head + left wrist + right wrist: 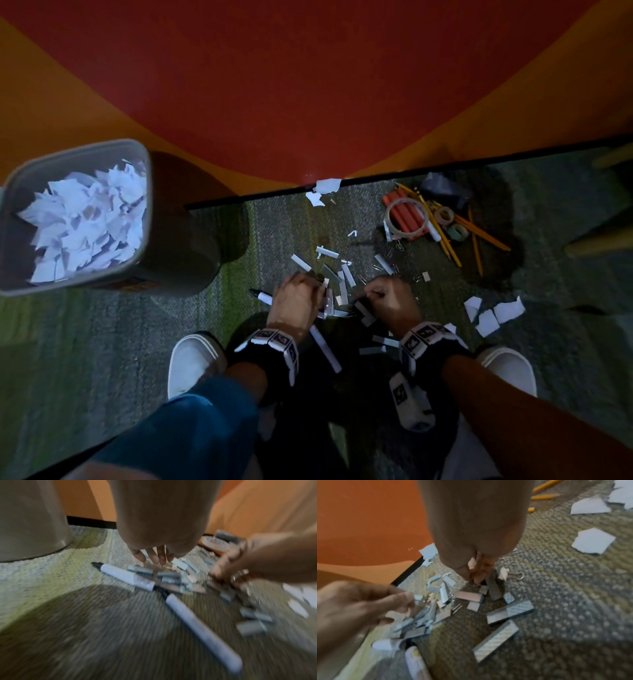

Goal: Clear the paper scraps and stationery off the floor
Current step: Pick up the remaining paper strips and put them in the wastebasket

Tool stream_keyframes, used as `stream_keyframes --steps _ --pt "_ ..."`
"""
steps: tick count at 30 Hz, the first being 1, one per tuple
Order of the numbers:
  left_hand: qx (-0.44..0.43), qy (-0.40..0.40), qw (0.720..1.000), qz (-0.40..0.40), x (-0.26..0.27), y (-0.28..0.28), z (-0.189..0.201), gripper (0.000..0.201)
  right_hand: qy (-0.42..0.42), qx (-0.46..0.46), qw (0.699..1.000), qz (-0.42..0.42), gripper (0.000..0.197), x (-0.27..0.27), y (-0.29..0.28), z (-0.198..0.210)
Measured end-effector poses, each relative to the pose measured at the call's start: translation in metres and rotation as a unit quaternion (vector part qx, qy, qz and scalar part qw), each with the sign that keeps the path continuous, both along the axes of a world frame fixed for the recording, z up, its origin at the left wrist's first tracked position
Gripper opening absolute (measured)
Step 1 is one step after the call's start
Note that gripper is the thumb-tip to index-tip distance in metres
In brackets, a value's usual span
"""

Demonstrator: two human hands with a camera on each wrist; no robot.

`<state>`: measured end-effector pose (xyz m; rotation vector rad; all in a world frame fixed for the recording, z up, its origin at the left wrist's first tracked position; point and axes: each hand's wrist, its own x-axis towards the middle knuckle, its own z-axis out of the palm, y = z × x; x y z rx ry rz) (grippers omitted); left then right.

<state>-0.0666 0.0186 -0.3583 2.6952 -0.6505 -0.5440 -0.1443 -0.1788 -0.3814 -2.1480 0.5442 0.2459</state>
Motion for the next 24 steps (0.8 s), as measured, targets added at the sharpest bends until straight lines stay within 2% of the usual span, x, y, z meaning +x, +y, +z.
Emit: stream_keyframes --steps 3,6,11,13,17,19,21,24 --pt "-0.033 0.008 0.999 0.031 0.009 -0.006 -0.004 0.019 0.001 -0.035 0.999 0.002 0.032 0.000 -0.004 -0.001" --pt "-0.068 0.007 0.994 0.087 0.014 -0.005 -0.004 0.026 -0.003 -0.035 0.999 0.009 0.010 0.000 -0.001 -0.004" --pt "-0.102 0.036 0.973 0.203 0.030 0.018 -0.020 0.028 -0.027 -0.063 0.998 -0.009 0.014 0.016 0.010 0.000" --pt "-0.111 0.038 0.971 0.206 0.036 0.021 -0.026 0.026 -0.035 -0.078 0.996 -0.040 0.015 0.030 0.010 0.000" --pt "-0.152 0.045 0.966 0.202 0.048 0.001 -0.030 0.019 -0.027 -0.109 0.993 -0.027 0.023 0.058 0.010 -0.006" --pt "-0.164 0.048 0.965 0.198 0.057 -0.013 -0.032 0.018 -0.014 -0.115 0.993 0.003 0.028 0.068 0.009 -0.009" --pt "-0.182 0.035 0.963 0.195 0.068 -0.027 -0.032 0.017 0.002 -0.132 0.990 0.056 0.016 0.076 0.009 -0.011" --pt "-0.182 0.017 0.968 0.171 0.083 -0.040 -0.034 0.020 0.005 -0.156 0.984 0.086 0.017 0.077 0.007 -0.019"
